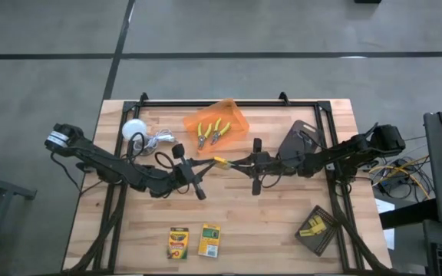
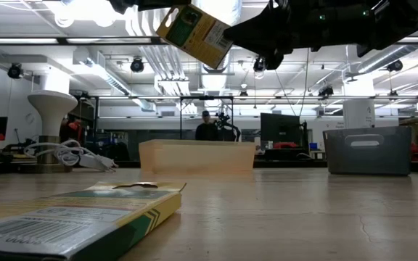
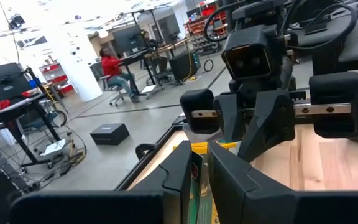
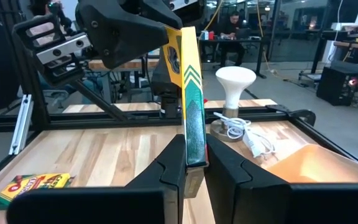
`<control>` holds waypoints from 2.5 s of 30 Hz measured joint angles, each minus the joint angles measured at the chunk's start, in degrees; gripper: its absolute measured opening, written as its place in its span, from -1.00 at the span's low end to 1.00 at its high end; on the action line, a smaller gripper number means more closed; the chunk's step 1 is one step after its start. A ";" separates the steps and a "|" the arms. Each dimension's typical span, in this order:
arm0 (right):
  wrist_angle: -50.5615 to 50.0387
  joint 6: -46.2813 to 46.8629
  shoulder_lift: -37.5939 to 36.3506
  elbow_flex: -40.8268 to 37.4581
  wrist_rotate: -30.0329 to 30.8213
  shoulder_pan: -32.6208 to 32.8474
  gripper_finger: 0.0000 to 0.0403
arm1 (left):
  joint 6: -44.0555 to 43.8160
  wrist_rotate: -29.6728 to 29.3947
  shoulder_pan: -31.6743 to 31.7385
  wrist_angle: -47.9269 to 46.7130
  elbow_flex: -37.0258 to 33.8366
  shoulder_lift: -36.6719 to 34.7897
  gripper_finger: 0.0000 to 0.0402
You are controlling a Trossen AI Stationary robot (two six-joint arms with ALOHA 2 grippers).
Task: Pick & Place School Supplies
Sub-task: Put the crayon box into the light black bin
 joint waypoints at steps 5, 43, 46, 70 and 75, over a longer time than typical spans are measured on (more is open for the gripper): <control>0.07 0.03 0.00 0.02 0.00 0.00 -0.82 | 0.02 -0.24 -0.02 -0.01 0.00 0.01 -0.74; 0.28 0.07 -0.02 0.09 0.00 0.00 -0.81 | 7.67 -6.58 -0.36 -1.46 -0.02 0.09 -0.73; 0.26 0.07 -0.02 0.09 0.02 -0.02 -0.81 | 8.35 -9.89 -0.70 -1.44 -0.02 0.09 -0.74; 0.11 -0.96 -0.02 0.02 0.32 0.00 -0.81 | 12.54 -32.66 -6.84 -1.27 -0.07 0.00 -0.74; -0.10 -0.91 -0.04 0.02 5.57 0.11 -0.81 | 10.92 -32.64 -8.32 -1.31 -0.07 0.00 -0.74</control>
